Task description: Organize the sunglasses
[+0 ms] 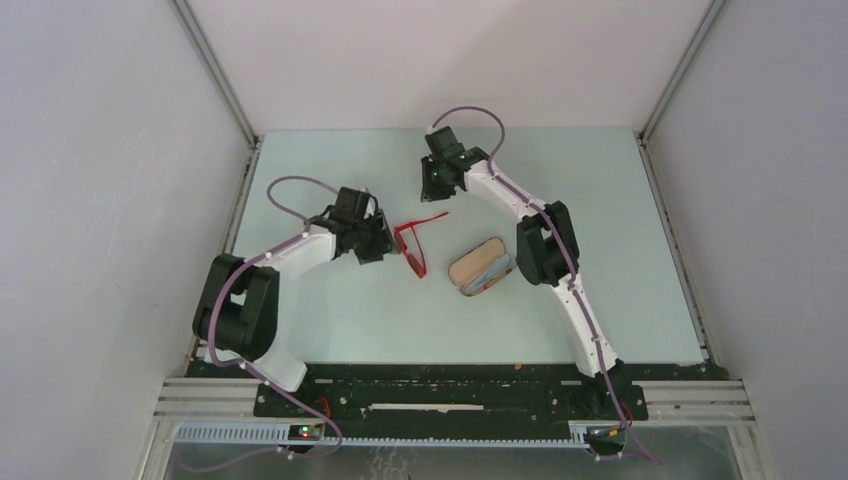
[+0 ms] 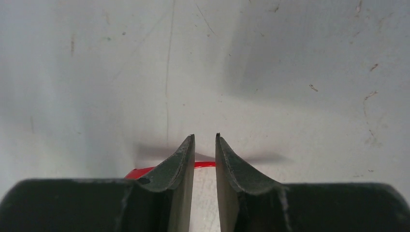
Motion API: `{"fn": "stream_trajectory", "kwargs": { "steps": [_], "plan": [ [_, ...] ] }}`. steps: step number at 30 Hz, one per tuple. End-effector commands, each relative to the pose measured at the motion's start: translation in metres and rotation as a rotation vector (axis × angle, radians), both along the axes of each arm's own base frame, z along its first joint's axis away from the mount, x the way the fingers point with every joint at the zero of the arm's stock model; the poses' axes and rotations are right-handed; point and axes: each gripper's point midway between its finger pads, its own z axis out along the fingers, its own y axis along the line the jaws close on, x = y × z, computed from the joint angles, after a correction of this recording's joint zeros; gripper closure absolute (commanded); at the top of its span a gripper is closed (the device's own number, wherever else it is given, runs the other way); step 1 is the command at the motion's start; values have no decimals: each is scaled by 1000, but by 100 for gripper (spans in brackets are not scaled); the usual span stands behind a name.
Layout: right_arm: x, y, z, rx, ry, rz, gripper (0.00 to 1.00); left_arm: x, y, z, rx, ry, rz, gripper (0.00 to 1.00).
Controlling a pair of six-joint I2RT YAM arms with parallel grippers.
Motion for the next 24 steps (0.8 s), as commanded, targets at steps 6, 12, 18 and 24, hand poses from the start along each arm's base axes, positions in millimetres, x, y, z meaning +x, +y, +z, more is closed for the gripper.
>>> {"fn": "stream_trajectory", "kwargs": {
  "steps": [6,12,18,24],
  "plan": [
    [4,-6,-9,-24,16,-7,71,-14,-2,-34,1,73,10,48],
    [-22,-7,-17,-20,81,29,75,-5,-6,-54,24,113,4,50],
    [-61,-10,-26,-21,143,45,77,3,-13,-62,24,130,-14,50],
    [-98,-4,-20,33,188,82,81,6,-25,-63,16,132,-34,50]
  ]
}}
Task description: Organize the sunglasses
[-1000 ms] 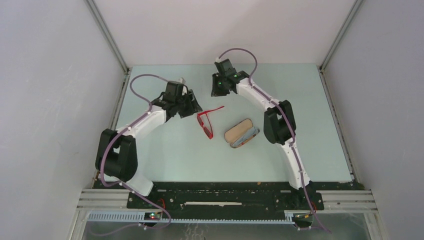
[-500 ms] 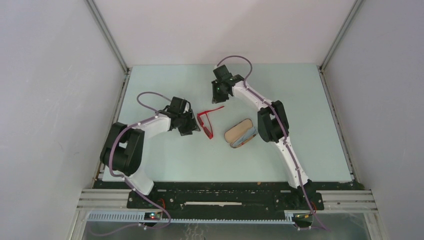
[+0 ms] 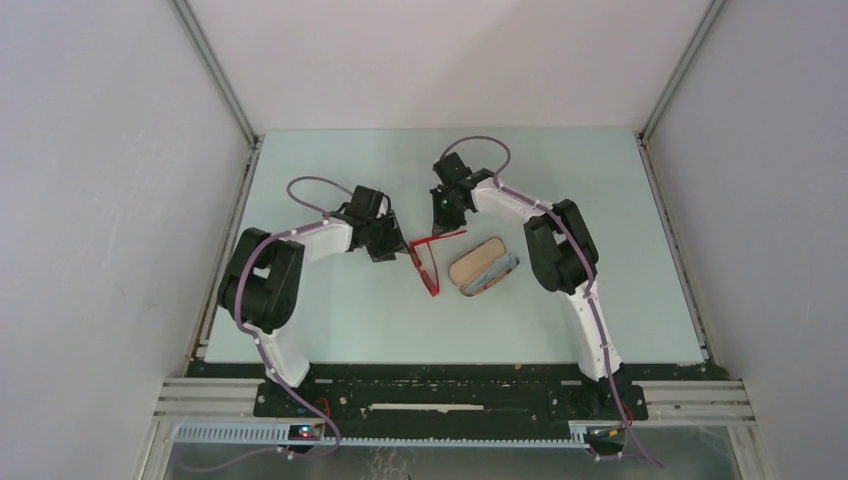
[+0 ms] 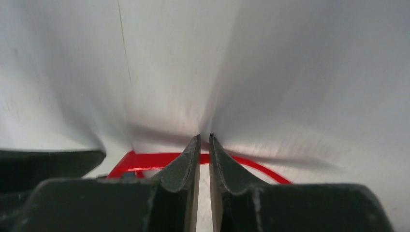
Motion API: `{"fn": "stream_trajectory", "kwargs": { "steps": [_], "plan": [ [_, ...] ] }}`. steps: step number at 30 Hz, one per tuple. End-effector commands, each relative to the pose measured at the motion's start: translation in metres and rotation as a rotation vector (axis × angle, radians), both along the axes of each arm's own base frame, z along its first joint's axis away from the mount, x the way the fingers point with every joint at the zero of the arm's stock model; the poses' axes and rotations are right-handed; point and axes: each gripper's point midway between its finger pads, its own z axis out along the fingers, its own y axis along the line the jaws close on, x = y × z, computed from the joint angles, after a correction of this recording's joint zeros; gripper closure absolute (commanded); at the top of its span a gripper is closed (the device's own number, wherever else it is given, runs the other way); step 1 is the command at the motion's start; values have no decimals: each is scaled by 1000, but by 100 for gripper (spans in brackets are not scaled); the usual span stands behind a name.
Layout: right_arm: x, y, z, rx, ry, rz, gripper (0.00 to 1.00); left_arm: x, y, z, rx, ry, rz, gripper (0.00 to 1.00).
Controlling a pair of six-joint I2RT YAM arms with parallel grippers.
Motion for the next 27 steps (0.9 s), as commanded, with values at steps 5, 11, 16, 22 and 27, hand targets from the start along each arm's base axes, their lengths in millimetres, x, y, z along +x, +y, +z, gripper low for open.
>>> {"fn": "stream_trajectory", "kwargs": {
  "steps": [5,11,16,22,27],
  "plan": [
    [-46,20,36,81,-8,46,81,-1,-17,-12,14,32,-35,51],
    [-43,7,41,23,-46,30,80,-6,-11,-2,29,5,-32,51],
    [-35,-19,56,-22,-146,39,68,-20,4,13,66,-26,-16,50],
    [-40,-37,58,-70,-208,240,61,-44,27,21,97,-68,41,51],
    [-55,-34,47,-95,-248,484,61,-60,32,25,99,-61,20,51]
  ]
}}
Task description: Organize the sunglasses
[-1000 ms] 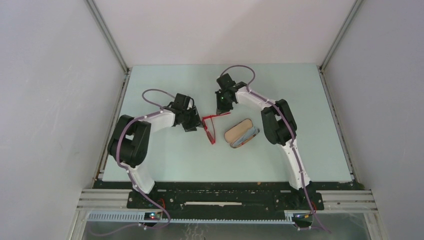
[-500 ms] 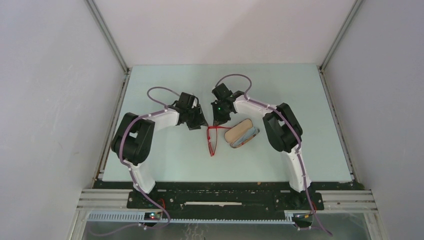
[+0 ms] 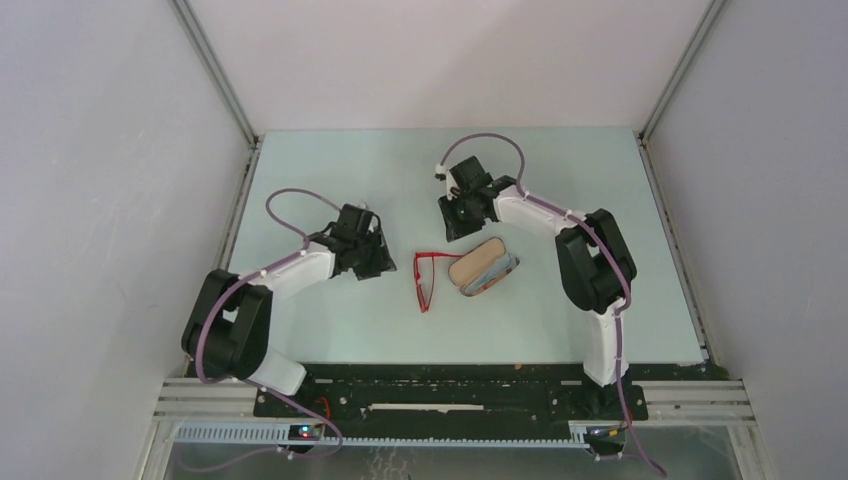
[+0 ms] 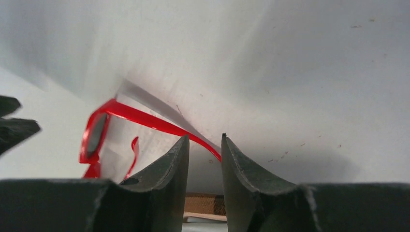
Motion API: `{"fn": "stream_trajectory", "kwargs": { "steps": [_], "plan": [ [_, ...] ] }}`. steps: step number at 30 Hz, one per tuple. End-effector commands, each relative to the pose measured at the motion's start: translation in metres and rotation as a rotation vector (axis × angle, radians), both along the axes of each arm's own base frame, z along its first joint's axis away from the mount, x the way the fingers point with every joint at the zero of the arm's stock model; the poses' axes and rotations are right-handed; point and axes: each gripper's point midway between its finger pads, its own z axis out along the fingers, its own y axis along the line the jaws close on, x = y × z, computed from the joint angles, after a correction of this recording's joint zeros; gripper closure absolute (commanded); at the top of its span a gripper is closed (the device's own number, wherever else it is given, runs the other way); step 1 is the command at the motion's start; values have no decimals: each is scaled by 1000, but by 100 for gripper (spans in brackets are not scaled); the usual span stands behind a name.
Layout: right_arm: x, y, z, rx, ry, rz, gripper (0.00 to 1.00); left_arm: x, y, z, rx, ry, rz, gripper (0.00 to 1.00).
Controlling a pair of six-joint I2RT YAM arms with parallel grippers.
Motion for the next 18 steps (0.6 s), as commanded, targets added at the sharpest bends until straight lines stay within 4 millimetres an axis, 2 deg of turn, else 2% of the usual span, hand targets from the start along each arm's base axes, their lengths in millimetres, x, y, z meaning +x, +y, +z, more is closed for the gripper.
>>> {"fn": "stream_trajectory", "kwargs": {
  "steps": [1,6,18],
  "plan": [
    [-12,6,3,-55,-104,280,61,-10,6,6,15,-14,-6,51],
    [-12,13,-8,-134,-147,366,59,-14,8,1,16,-15,5,51],
    [-18,27,-29,-124,-83,409,55,-15,6,-4,9,2,-7,52]
  ]
}}
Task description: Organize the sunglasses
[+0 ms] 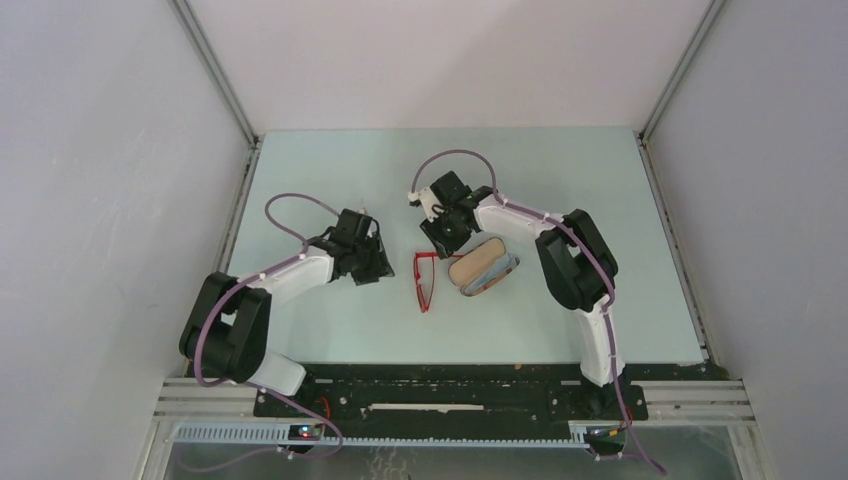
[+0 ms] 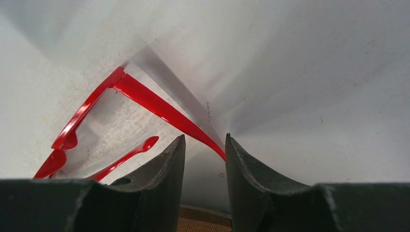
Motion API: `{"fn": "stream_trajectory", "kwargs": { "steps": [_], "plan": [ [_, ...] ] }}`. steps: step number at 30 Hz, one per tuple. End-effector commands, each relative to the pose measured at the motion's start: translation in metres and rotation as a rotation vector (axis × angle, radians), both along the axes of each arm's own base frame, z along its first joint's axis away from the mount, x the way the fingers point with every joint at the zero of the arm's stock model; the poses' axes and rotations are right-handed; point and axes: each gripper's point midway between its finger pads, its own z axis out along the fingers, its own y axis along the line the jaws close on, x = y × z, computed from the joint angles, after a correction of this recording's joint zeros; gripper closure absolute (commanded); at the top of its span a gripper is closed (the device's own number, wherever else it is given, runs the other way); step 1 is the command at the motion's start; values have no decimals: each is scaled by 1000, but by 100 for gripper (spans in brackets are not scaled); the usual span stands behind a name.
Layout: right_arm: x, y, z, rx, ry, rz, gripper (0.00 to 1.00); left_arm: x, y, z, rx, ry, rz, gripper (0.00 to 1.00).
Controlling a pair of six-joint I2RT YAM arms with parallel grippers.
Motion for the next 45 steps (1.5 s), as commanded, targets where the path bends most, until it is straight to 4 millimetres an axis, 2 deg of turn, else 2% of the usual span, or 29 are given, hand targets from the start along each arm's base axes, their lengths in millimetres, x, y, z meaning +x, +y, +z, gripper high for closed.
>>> {"fn": "stream_trajectory", "kwargs": {
  "steps": [1,4,9,13,16,17,22,30,37,42,45],
  "plan": [
    [8,10,3,17,-28,27,55,-2,0,-1,0,-11,-9,52],
    [9,12,-1,24,-25,28,57,-3,0,-1,0,-10,-6,52],
    [14,20,-4,49,-24,-5,72,0,0,-1,6,-11,-12,52],
    [19,31,-7,58,-11,-41,76,4,16,-12,55,39,-6,52],
    [21,42,-6,66,-45,-36,79,8,20,-16,36,48,10,52],
    [22,51,-2,80,-67,-30,79,15,22,-17,28,44,39,52],
    [24,56,-1,90,-64,-38,79,30,20,-10,5,18,67,52],
    [21,70,15,174,34,-199,79,19,8,-24,-31,68,27,52],
    [8,94,16,245,138,-348,81,18,-14,-33,-52,83,-13,52],
    [2,100,12,260,165,-450,78,25,-26,-32,-59,77,-33,53],
    [-1,100,11,251,158,-470,74,27,-26,-30,-56,71,-35,53]
  ]
}}
